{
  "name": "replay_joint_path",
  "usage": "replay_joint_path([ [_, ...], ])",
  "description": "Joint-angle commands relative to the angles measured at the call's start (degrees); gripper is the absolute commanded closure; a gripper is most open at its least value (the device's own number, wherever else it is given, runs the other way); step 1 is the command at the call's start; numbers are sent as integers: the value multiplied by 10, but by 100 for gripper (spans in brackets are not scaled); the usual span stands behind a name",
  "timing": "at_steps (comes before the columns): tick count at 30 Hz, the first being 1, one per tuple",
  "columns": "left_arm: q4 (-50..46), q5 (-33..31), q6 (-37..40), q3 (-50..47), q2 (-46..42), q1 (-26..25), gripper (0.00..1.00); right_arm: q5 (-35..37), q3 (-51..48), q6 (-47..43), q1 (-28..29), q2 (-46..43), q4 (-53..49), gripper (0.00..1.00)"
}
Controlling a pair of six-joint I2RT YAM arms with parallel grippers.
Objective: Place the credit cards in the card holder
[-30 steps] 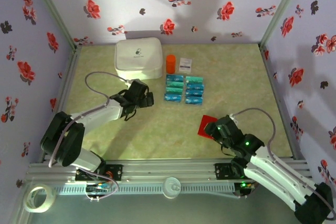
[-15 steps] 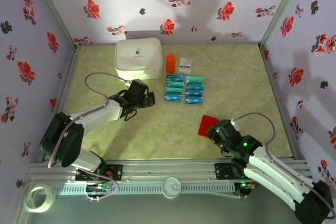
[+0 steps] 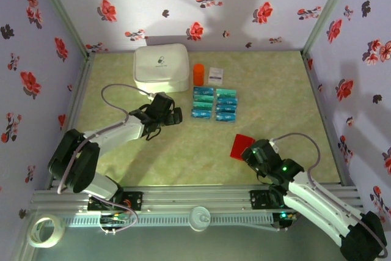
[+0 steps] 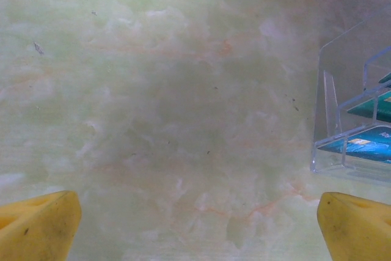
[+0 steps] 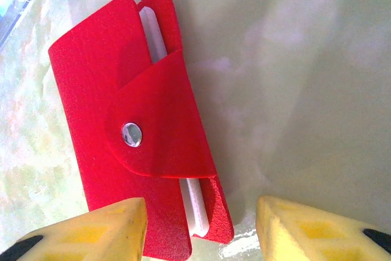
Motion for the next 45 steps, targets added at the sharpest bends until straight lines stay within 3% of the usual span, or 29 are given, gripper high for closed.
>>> replay_joint_path([
  [1, -1, 0, -11, 18, 10, -6, 0, -14, -26, 11, -9, -2, 76, 51],
  [18, 1, 1, -11, 25, 25, -13, 0, -50, -47, 9, -28, 15, 167, 63],
  [22, 2, 2, -12, 25, 26, -15, 0, -52, -47, 7, -29, 14, 173, 73],
  [27, 7, 7, -12, 24, 24, -15, 0, -61, -43, 3, -32, 11, 183, 98],
  [34, 31, 26, -37, 27, -4, -3, 0, -112, 13, -34, -35, 32, 197, 100],
  [39, 26, 151, -74, 42, -5, 46, 0, -199, 81, -61, -34, 98, 247, 100],
  [45, 239, 311, -169, -58, -46, 99, 0, -235, 170, -75, -3, 178, 291, 100],
])
